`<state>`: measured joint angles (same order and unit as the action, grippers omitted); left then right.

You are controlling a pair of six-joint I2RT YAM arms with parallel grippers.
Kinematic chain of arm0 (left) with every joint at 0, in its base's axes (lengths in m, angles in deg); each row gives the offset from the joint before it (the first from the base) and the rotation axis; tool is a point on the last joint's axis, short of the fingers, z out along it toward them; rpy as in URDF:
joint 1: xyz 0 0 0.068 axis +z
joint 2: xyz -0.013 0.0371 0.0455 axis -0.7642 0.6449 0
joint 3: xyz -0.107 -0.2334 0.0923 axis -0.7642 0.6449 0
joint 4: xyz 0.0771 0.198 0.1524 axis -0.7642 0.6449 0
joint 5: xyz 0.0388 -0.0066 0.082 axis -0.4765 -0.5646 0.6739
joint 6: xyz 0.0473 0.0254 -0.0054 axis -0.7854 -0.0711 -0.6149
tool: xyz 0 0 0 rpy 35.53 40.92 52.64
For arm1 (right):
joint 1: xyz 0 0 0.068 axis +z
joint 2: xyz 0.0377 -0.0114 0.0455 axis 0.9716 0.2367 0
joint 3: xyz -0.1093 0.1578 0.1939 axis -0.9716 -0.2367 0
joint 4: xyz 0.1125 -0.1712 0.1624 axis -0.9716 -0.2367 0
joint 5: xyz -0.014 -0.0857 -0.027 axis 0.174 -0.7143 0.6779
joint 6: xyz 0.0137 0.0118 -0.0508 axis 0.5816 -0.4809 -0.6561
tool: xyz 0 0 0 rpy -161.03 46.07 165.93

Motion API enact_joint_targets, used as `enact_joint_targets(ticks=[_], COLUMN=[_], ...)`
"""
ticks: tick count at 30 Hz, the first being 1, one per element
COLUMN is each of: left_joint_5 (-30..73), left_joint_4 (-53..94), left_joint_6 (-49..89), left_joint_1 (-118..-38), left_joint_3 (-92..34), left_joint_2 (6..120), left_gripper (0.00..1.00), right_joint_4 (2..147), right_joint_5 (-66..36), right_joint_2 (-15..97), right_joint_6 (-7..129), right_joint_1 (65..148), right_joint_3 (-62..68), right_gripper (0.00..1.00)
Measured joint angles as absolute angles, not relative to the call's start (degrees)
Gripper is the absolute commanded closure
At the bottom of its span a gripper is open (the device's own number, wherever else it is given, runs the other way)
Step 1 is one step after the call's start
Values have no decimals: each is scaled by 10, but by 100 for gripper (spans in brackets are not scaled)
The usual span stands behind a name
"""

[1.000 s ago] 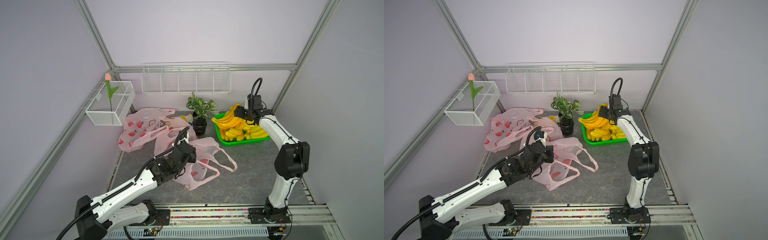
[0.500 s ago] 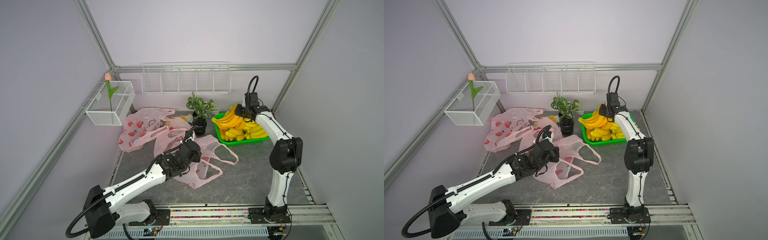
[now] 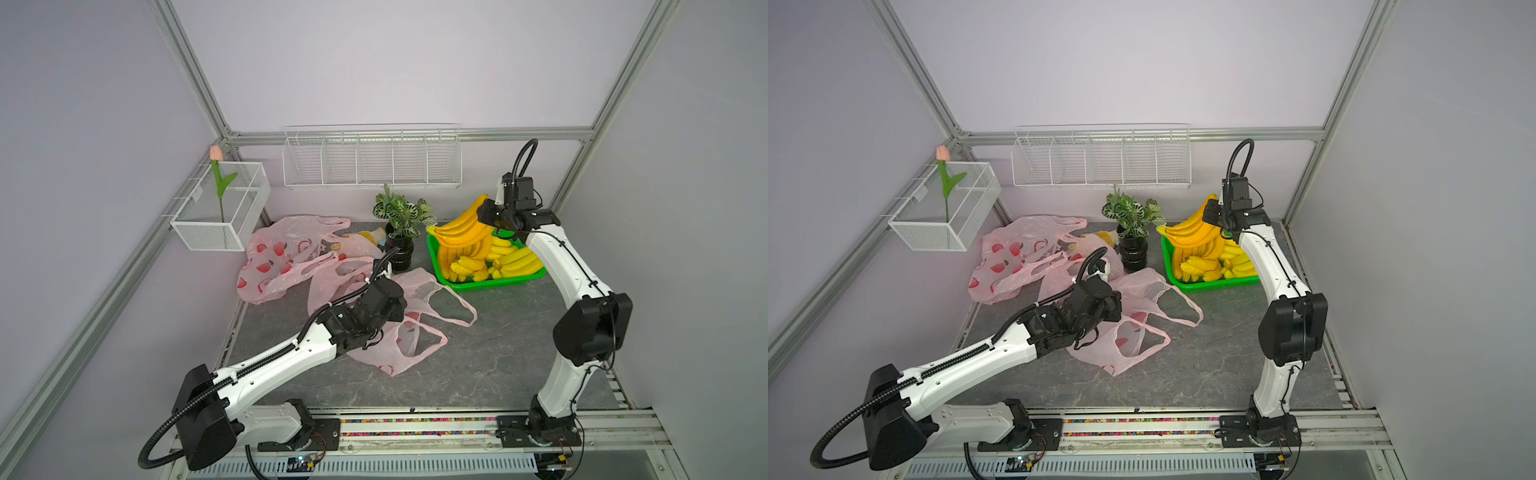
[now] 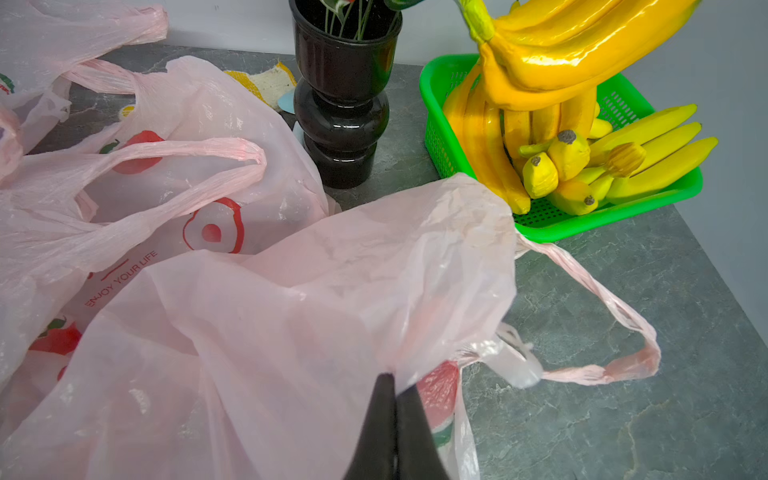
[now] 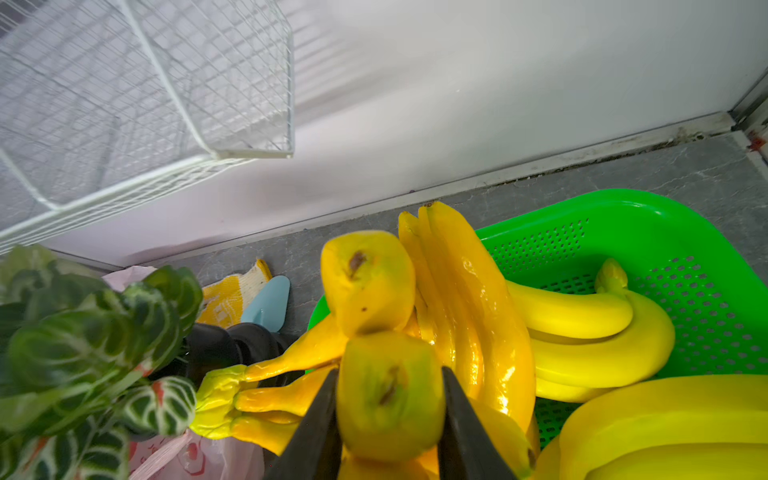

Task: Place the banana into a plastic bag & tie a knot
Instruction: Pick up the banana from the basket, then place the banana into the plastic bag.

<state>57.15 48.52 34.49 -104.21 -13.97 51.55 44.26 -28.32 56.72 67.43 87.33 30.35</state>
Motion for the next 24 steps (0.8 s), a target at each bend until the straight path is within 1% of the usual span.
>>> enact_joint_targets(ticks=[4,11,17,24], left_joint_5=[572,571,562,544], left_joint_4=[485,485,483,487], left_joint_6=[351,356,363,371], left_joint_1=[-1042,-1042,-1042,-1042], left_joint_3=[-162,-191,-209,-215], left_joint_2=[538,578,595,599], left_gripper=[100,100,100,100], right_joint_4=[450,440,402,348], right_joint_5=[-291,-328,-361,-415], right_joint_2=[489,315,188,113], right_joint_6=[674,672,673,690], right_joint_1=[873,887,946,1036], right_joint_3=[234,92,6,-71], right_gripper=[77,78,79,81])
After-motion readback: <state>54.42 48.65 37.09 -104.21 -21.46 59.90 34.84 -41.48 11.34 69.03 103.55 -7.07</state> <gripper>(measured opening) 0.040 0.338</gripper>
